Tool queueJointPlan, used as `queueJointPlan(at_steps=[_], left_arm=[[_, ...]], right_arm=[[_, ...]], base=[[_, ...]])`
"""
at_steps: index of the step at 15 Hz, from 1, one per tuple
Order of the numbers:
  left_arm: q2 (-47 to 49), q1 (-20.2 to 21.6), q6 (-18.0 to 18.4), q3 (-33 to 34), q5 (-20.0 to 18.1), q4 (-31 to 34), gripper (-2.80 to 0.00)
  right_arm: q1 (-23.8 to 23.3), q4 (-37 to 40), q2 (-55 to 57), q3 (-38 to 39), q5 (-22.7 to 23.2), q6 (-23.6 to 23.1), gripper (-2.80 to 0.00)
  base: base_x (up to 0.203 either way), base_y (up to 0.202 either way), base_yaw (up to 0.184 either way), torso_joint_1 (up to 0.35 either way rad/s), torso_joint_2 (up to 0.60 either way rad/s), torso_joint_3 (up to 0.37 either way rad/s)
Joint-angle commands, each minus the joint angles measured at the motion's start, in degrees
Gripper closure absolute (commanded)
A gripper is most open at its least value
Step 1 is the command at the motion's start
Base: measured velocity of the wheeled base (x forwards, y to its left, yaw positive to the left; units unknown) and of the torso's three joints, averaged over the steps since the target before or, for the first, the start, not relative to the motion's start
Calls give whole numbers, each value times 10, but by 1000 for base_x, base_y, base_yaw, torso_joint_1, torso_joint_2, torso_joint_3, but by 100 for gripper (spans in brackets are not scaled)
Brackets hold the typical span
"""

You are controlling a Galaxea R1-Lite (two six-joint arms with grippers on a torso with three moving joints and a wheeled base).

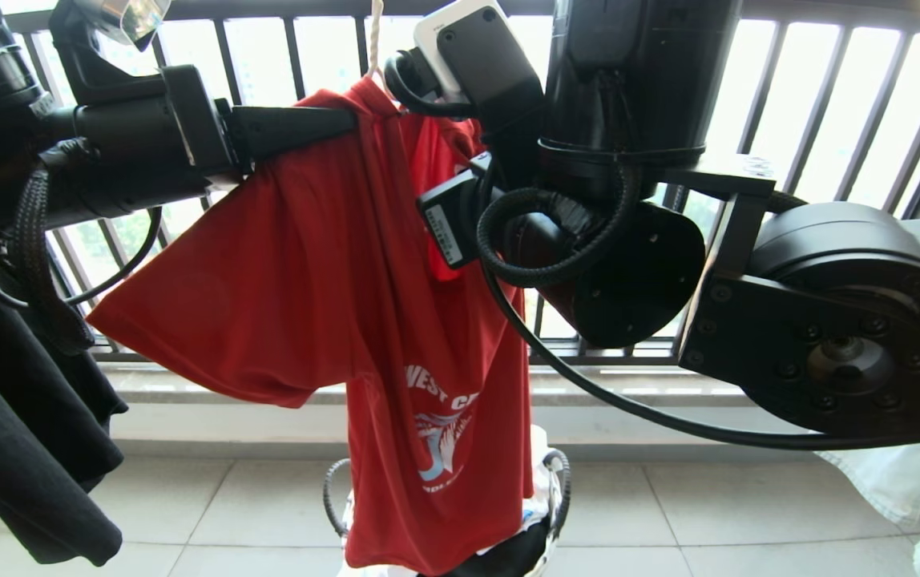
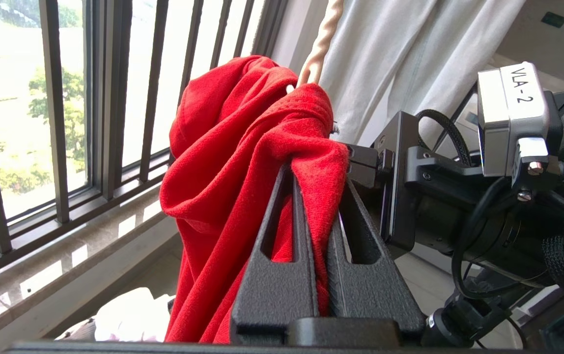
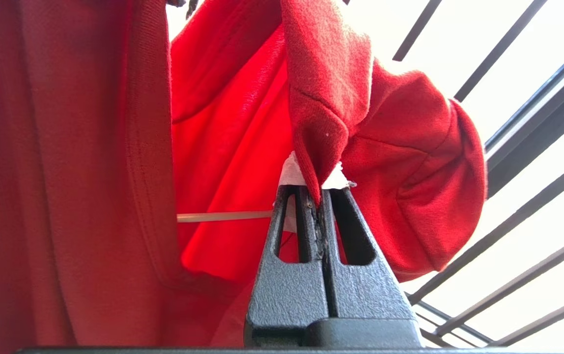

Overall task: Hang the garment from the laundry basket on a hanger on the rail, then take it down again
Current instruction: Hang the clothes on the clothes rack

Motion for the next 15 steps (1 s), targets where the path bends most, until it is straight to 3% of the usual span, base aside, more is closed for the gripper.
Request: queueJointPlan(at_steps=[1, 8, 15], left_arm=[[3, 0, -1, 0, -3, -2, 0], [21, -1, 0, -6, -3, -2, 0], [22, -23, 5, 4, -3, -2, 0]], right_arm=[[0, -3, -11, 0, -2, -1, 0], [2, -5, -32, -10, -2, -5, 0], [1, 17, 4, -109, 0, -33, 0]], base=[[0, 0, 0, 0, 0, 0], [0, 0, 0, 0, 0, 0], [0, 0, 0, 0, 0, 0]])
